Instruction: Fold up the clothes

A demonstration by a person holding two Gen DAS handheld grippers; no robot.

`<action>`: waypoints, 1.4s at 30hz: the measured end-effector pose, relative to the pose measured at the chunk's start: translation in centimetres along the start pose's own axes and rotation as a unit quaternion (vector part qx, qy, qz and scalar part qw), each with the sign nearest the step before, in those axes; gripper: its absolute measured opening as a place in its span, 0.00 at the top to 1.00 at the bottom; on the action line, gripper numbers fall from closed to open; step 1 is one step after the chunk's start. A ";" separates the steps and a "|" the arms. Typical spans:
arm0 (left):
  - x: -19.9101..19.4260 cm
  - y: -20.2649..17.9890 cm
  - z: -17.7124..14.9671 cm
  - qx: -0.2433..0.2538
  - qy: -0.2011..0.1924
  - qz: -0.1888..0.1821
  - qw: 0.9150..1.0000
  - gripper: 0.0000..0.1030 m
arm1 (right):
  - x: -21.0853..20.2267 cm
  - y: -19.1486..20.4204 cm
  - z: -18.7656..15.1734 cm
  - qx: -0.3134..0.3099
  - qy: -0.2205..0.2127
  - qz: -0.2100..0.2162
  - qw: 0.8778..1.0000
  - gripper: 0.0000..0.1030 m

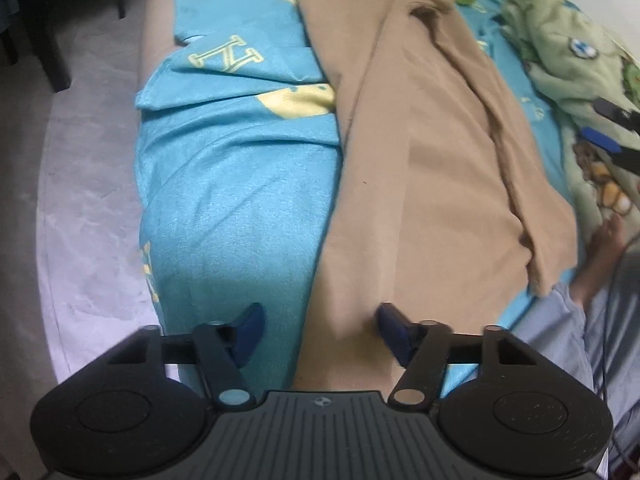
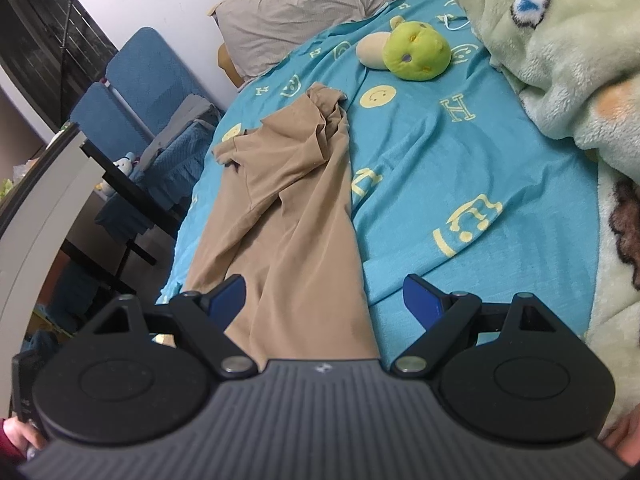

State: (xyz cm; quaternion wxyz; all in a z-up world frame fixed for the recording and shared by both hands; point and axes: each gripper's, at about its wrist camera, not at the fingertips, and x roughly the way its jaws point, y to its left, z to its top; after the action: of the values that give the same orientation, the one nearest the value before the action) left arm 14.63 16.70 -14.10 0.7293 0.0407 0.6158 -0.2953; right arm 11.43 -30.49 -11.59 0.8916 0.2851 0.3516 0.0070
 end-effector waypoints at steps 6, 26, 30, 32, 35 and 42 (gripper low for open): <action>-1.4 -3.9 0.1 0.059 0.003 0.027 0.998 0.97 | 0.6 0.1 -0.1 0.006 0.007 0.005 1.000 0.15; 2.6 -21.7 -0.2 0.130 -0.066 0.056 0.988 0.84 | 1.6 -2.7 -1.6 0.052 0.048 -0.019 0.997 0.15; 2.0 -18.2 0.5 0.035 -0.103 0.019 0.994 0.35 | 2.1 -3.1 -2.3 0.066 0.069 -0.016 0.995 0.16; 1.5 -15.9 0.8 -0.030 -0.130 -0.001 0.991 0.28 | 2.5 -2.7 -2.8 0.063 0.083 -0.011 0.994 0.16; 2.3 -11.9 1.4 -0.146 -0.116 -0.004 0.982 0.27 | 2.8 -2.3 -3.6 0.059 0.098 -0.014 0.993 0.16; 4.1 -10.0 3.0 -0.211 -0.092 -0.012 0.973 0.18 | 3.8 -2.1 -4.5 0.055 0.126 -0.034 0.990 0.15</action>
State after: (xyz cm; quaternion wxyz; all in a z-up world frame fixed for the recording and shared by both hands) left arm 12.79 5.66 -14.16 0.7716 -0.1488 0.5946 -0.1700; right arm 11.05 -29.22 -17.68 0.8230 0.3184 0.4703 -0.0073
